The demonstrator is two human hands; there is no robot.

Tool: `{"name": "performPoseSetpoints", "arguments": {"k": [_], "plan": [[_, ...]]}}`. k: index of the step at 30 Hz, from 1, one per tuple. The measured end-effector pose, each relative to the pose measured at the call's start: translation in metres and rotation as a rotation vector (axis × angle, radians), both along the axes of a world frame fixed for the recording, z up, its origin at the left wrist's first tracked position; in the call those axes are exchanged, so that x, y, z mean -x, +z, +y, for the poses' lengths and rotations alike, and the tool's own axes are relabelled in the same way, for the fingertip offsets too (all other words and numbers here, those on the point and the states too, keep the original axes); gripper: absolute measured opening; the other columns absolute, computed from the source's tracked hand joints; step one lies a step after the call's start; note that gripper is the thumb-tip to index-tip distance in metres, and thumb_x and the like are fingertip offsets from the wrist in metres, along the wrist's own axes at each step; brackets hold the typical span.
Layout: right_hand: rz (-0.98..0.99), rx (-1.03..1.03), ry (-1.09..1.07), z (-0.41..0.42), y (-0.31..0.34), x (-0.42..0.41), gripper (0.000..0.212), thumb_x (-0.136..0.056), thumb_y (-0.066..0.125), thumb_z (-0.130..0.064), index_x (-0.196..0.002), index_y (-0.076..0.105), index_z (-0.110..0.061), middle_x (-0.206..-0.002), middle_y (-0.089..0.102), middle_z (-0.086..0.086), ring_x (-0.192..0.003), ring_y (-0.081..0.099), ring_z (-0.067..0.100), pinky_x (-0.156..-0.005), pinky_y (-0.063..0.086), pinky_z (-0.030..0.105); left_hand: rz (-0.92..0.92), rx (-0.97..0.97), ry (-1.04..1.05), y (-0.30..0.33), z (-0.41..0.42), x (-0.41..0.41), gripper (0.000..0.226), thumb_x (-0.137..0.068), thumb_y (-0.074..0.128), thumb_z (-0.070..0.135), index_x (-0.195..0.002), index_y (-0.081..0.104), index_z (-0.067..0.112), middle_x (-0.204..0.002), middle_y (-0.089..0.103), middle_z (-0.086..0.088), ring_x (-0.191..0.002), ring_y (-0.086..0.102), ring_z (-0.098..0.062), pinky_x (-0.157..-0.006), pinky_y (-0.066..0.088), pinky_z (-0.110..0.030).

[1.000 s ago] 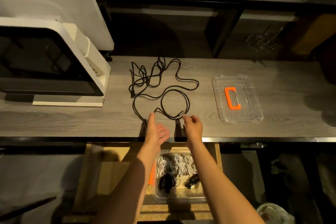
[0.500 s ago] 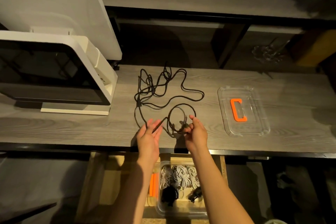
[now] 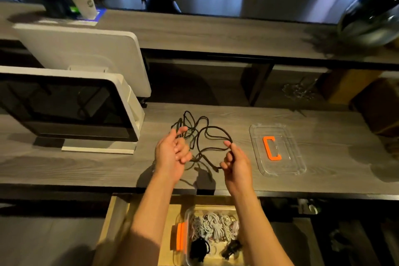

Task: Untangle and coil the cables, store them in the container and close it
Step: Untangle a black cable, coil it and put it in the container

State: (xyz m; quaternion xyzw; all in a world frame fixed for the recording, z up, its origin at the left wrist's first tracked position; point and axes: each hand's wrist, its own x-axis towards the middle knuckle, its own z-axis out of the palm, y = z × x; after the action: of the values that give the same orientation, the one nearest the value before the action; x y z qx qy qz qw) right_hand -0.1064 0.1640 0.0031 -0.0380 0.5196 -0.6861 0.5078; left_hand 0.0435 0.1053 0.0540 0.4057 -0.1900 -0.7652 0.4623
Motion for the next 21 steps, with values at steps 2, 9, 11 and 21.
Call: {"name": "performPoseSetpoints", "arguments": {"k": [2, 9, 11, 21], "plan": [[0.027, -0.006, 0.017, 0.002, 0.007, 0.0, 0.023, -0.101, 0.052, -0.019, -0.115, 0.066, -0.005, -0.064, 0.05, -0.002, -0.053, 0.044, 0.008, -0.05, 0.041, 0.02, -0.038, 0.077, -0.071, 0.014, 0.0, -0.002, 0.034, -0.108, 0.035, 0.028, -0.11, 0.061, 0.007, -0.051, 0.03, 0.008, -0.037, 0.024, -0.006, -0.035, 0.02, -0.021], [0.344, -0.243, 0.231, -0.005, 0.037, 0.002, 0.038, -0.105, 0.044, -0.034, -0.13, 0.061, -0.012, -0.122, 0.063, 0.009, -0.112, 0.059, 0.022, -0.099, 0.047, 0.039, -0.296, 0.405, -0.221, 0.069, -0.019, -0.003, 0.033, -0.107, 0.039, 0.023, -0.1, 0.064, 0.004, -0.05, 0.028, 0.006, -0.037, 0.021, -0.007, -0.04, 0.012, -0.026], [0.469, -0.289, 0.262, -0.013, 0.048, 0.001, 0.044, -0.105, 0.042, -0.038, -0.14, 0.054, -0.015, -0.14, 0.054, 0.007, -0.129, 0.049, 0.023, -0.111, 0.04, 0.041, -0.355, 0.486, -0.239, 0.085, -0.029, -0.003, 0.032, -0.106, 0.04, 0.022, -0.095, 0.064, 0.004, -0.049, 0.027, 0.006, -0.036, 0.019, -0.006, -0.04, 0.011, -0.024], [0.75, 0.321, 0.336, -0.042, 0.129, -0.007, 0.029, -0.102, 0.052, -0.022, -0.129, 0.061, -0.017, -0.112, 0.064, -0.02, -0.105, 0.057, -0.011, -0.085, 0.042, 0.005, -0.778, 1.009, -0.451, 0.164, -0.04, 0.004, 0.034, -0.099, 0.053, 0.023, -0.073, 0.072, 0.013, -0.043, 0.04, 0.01, -0.042, 0.033, -0.005, -0.045, 0.027, -0.019]]}}
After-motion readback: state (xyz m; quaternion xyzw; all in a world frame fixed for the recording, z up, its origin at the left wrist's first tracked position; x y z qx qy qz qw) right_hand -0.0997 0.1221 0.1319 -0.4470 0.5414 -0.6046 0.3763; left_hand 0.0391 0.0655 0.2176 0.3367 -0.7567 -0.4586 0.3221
